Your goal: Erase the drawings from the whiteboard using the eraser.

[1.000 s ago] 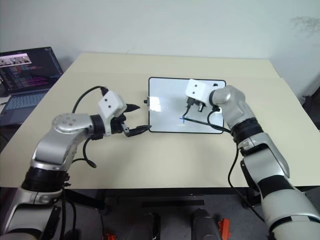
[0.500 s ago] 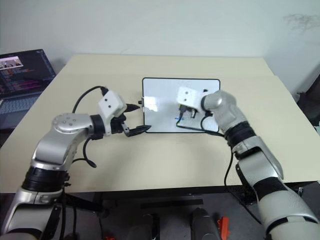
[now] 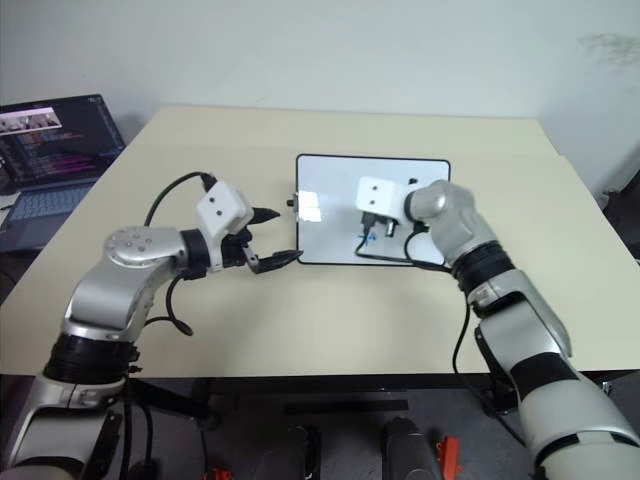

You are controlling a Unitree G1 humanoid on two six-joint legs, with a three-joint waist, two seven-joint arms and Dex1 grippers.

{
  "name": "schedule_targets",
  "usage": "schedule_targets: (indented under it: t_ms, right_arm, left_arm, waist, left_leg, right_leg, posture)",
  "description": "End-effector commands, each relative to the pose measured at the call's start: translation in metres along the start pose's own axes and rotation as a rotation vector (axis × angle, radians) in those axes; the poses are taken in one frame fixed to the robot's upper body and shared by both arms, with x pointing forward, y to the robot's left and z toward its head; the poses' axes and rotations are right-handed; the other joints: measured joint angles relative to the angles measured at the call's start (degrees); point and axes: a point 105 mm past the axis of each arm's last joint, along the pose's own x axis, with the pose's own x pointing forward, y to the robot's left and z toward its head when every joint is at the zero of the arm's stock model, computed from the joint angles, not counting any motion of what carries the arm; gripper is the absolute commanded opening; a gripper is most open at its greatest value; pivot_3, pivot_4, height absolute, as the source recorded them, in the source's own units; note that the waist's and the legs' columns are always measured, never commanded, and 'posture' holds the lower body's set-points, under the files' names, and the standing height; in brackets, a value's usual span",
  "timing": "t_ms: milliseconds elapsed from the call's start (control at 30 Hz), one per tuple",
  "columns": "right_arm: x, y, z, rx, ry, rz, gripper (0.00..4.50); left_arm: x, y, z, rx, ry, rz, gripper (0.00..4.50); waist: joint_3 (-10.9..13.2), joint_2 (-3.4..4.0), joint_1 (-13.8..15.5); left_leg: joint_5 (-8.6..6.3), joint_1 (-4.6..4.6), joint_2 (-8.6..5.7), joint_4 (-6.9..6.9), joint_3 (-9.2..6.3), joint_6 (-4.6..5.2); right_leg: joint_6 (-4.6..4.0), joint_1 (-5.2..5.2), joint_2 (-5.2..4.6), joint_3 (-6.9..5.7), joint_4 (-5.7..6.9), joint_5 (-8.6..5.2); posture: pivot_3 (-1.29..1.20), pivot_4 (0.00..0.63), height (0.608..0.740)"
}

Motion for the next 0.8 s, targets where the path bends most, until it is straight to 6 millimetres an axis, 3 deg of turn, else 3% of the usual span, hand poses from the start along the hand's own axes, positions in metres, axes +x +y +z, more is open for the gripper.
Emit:
schedule_targets:
  t_ms: [33,167,233,267,533,800]
  right_arm:
    - [-0.018,-0.021,-0.048,0.036,0.148,-0.081,1.09]
    - [-0.025,-0.029,-0.048,0.08,0.1,-0.091,1.09]
    - [-0.032,-0.027,-0.016,0.058,-0.104,-0.047,1.09]
    - [-0.036,-0.025,-0.009,0.066,-0.149,-0.018,1.09]
    - [-0.062,-0.009,-0.015,-0.045,-0.105,0.083,1.09]
    - [-0.071,-0.016,-0.021,-0.048,-0.08,0.058,1.09]
  left_arm:
    - [-0.002,0.005,0.011,0.037,-0.034,0.019,4.5]
    - [-0.002,0.006,0.012,0.042,-0.035,0.02,4.5]
    - [-0.003,0.008,0.014,0.047,-0.037,0.02,4.5]
    - [-0.003,0.008,0.014,0.05,-0.036,0.02,4.5]
    - [-0.013,0.014,0.017,0.082,-0.021,0.023,4.5]
    - [-0.022,0.016,0.021,0.129,-0.001,-0.004,4.5]
  waist:
    - [0.0,0.0,0.0]
    - [0.0,-0.02,-0.1]
    - [0.0,-0.02,-0.2]
    - [0.0,-0.02,-0.2]
    - [0.0,0.05,-0.1]
    - [0.0,0.04,-0.1]
  left_leg:
    - [0.0,0.0,-0.01,0.0,0.03,0.0]
    - [0.0,0.0,-0.01,0.02,0.06,0.0]
    - [0.0,0.01,0.0,0.01,0.06,0.0]
    - [0.01,0.0,0.01,0.01,0.04,0.01]
    - [-0.07,-0.13,0.03,-0.46,0.04,-0.09]
    - [-0.1,-0.12,0.03,-0.69,0.05,-0.14]
  right_leg:
    - [0.0,0.0,-0.03,0.02,-0.01,0.0]
    - [-0.01,0.0,-0.08,0.03,-0.05,0.0]
    - [-0.04,-0.02,-0.07,0.03,-0.03,0.03]
    - [-0.05,-0.03,-0.04,0.02,-0.01,0.03]
    - [0.15,-0.28,0.06,-0.01,0.03,-0.08]
    - [0.07,-0.37,0.08,-0.03,0.01,-0.21]
  posture:
    - [0.0,0.15,0.74]
    - [0.0,0.15,0.74]
    - [0.0,0.15,0.74]
    - [0.0,0.15,0.74]
    - [0.0,0.15,0.74]
    - [0.0,0.15,0.74]
